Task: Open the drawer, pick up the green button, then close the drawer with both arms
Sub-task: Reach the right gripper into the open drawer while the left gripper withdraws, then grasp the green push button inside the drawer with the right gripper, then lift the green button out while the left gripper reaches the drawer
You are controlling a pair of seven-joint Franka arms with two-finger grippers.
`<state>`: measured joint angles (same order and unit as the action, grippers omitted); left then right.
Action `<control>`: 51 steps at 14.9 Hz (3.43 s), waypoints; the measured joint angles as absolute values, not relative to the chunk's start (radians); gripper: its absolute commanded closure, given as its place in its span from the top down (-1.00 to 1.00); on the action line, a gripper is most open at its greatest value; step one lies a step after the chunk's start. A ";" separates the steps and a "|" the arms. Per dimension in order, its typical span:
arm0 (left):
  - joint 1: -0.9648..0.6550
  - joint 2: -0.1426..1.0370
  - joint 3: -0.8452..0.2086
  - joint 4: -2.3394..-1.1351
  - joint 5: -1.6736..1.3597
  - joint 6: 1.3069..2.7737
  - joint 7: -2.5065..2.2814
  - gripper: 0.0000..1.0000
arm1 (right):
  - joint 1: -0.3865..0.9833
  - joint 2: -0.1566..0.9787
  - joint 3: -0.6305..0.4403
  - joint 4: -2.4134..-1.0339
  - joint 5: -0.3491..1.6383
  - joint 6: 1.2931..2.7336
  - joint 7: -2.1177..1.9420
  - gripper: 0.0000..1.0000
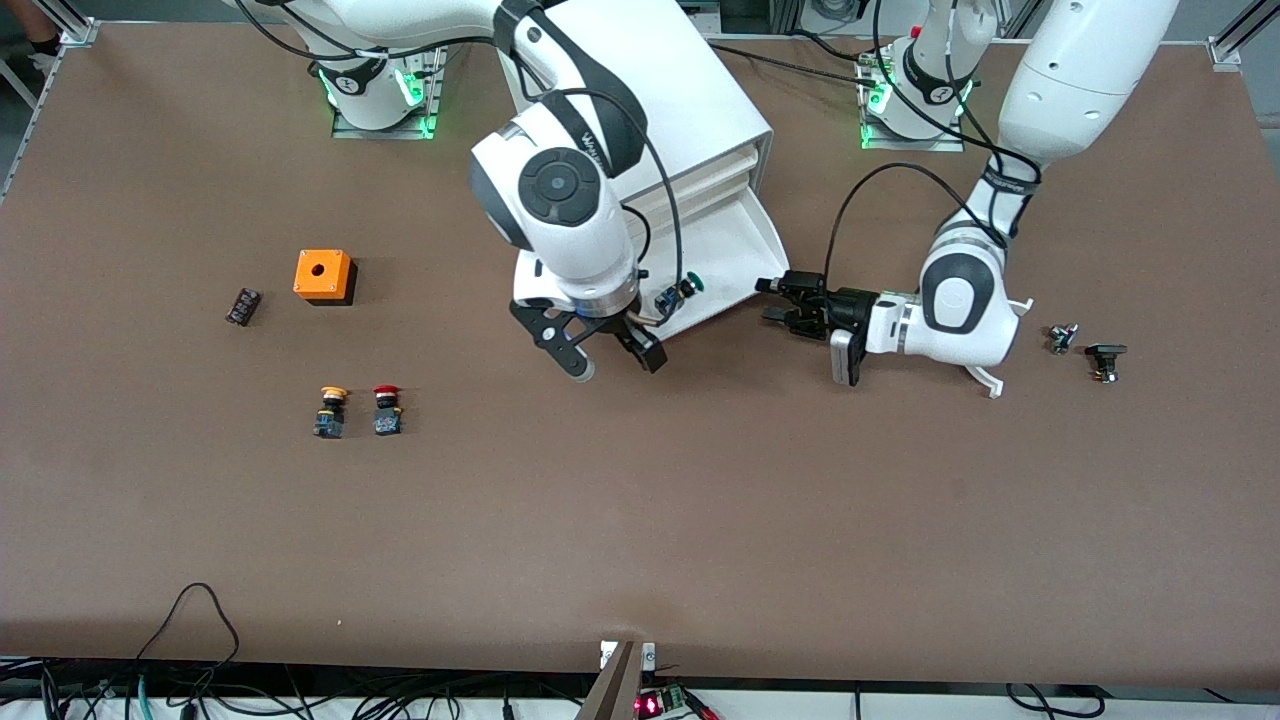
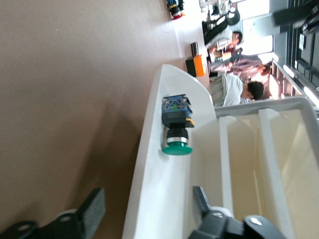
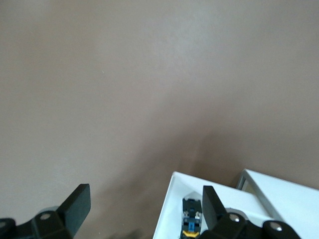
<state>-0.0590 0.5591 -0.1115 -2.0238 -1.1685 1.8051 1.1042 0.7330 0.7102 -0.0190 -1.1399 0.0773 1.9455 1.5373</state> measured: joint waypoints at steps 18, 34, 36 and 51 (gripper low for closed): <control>0.027 0.424 -0.121 -1.400 -0.327 1.285 0.131 1.00 | 0.889 0.826 -0.023 -1.219 0.020 2.014 1.639 0.16; 0.023 0.402 -0.112 -1.336 -0.193 1.173 0.081 1.00 | 0.851 0.740 -0.048 -1.195 -0.008 1.961 1.540 -1.00; 0.018 0.404 -0.117 -1.336 -0.193 1.195 0.057 1.00 | 0.806 0.710 -0.049 -1.191 -0.008 1.929 1.413 -1.00; -0.159 0.470 -0.141 -1.577 -0.234 1.771 -0.325 1.00 | 0.453 0.696 -0.053 -1.281 0.050 1.860 0.335 -1.00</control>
<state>-0.1588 0.4703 -0.1409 -1.5774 -0.2337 1.7706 -0.3248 0.4530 0.6963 -0.0528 -1.2813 0.0500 1.8596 0.3350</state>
